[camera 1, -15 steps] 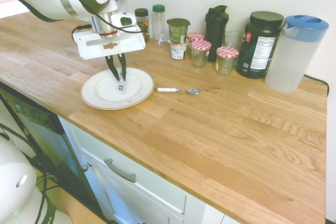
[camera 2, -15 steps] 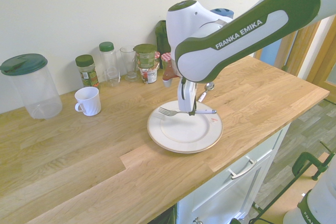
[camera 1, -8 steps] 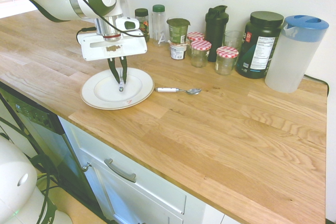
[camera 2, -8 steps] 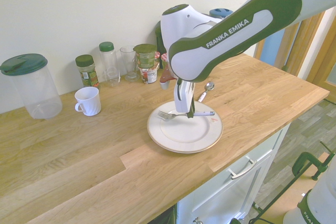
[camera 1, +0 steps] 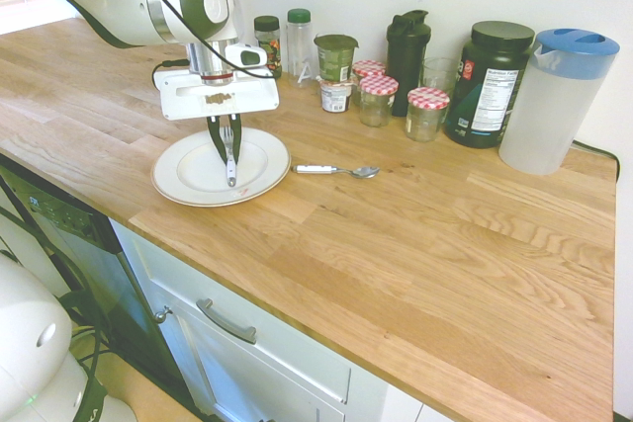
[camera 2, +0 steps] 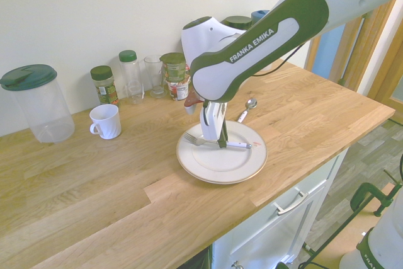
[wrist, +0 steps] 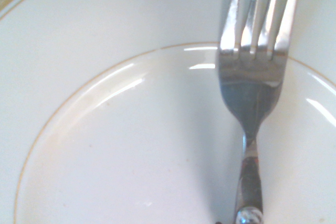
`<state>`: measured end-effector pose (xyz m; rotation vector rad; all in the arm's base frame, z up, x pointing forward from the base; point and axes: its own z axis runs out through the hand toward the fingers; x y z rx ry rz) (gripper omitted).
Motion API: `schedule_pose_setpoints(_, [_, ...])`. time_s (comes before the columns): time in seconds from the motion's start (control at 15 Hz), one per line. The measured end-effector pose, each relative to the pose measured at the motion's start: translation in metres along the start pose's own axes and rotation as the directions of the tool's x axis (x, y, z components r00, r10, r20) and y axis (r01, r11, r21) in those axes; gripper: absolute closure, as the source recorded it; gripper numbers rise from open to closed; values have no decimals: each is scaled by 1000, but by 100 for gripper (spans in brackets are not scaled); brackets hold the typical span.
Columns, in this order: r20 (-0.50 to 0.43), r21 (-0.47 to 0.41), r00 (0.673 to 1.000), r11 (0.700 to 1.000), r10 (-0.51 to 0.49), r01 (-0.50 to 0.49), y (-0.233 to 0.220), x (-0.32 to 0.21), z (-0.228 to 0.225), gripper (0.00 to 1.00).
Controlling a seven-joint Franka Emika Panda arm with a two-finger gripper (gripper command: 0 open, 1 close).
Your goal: Put the fork into the plate
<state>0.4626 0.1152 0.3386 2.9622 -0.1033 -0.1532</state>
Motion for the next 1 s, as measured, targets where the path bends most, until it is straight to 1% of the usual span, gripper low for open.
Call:
schedule_pose_setpoints(0.6, [-5, -5, 1000, 1000, 0, -1, 6, 3, 0, 0])
schedule_pose_setpoints(0.87, [-27, 13, 1000, 1000, -6, 6, 16, 2, -12, 0])
schedule_pose_setpoints(1.0, [-55, 19, 999, 1000, -3, 4, 20, -4, -18, 0])
